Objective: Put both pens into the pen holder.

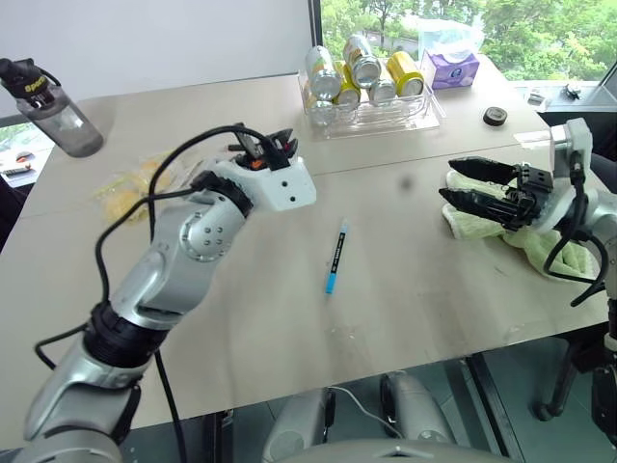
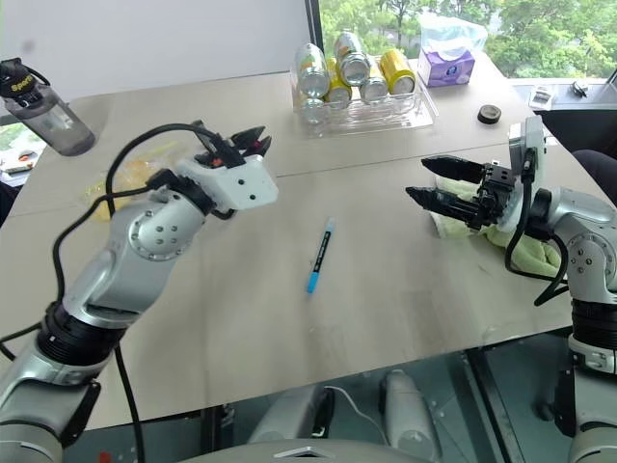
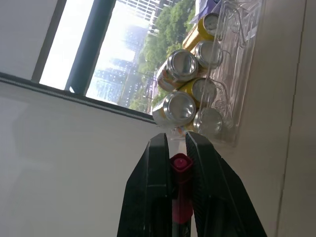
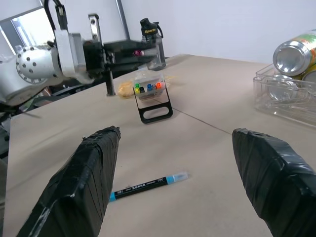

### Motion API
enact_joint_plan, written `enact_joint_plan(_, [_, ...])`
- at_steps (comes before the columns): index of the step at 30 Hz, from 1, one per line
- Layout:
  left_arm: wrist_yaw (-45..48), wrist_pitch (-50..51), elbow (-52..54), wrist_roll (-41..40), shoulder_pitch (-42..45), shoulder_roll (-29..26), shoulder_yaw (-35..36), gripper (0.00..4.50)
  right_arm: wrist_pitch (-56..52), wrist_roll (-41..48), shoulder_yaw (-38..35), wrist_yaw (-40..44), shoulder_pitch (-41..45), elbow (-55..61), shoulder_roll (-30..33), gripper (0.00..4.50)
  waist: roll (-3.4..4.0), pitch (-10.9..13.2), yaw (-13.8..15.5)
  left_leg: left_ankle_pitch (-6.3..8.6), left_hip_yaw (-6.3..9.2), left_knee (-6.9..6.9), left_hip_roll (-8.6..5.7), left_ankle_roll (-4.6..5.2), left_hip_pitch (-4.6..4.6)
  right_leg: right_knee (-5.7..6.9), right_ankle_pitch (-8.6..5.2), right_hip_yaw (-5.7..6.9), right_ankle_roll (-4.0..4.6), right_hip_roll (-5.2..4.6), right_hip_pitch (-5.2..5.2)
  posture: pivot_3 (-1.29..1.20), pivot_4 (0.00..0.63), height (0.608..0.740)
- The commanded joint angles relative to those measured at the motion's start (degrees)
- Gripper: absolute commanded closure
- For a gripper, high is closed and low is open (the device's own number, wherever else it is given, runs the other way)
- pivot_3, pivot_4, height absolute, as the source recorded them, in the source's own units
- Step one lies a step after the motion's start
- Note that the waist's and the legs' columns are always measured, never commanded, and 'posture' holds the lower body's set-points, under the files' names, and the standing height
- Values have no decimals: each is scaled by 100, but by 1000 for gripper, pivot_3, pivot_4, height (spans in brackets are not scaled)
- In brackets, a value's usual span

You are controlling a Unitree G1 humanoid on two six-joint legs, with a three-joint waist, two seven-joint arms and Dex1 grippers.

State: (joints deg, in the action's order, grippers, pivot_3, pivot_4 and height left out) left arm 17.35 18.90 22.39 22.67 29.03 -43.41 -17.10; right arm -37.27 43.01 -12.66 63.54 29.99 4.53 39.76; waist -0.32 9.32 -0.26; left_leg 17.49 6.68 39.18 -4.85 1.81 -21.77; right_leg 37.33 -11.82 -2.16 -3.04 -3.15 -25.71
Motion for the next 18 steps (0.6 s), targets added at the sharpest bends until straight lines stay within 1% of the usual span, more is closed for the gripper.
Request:
enact_joint_plan(1, [57, 110, 49, 88, -88, 163, 360, 4500, 133, 74, -49, 31, 207, 86, 8, 651, 0, 0, -10, 0, -2, 0, 0, 0, 0, 3, 0, 0, 0, 0, -2, 0, 150, 739])
enact_joint_plan(10, [224, 108, -62, 373, -257, 242, 640, 4500, 283, 17, 30, 127, 341, -61, -5, 651, 0, 0, 2, 0, 1, 4, -1, 0, 0, 5, 0, 4, 0, -2, -2, 0, 150, 739])
enact_joint_plan(18, [303, 63, -168, 433, -279, 271, 828, 4500, 386, -32, 79, 173, 315, -95, -42, 651, 0, 0, 2, 0, 1, 4, -1, 0, 1, 6, 0, 4, 0, -2, -1, 0, 150, 739])
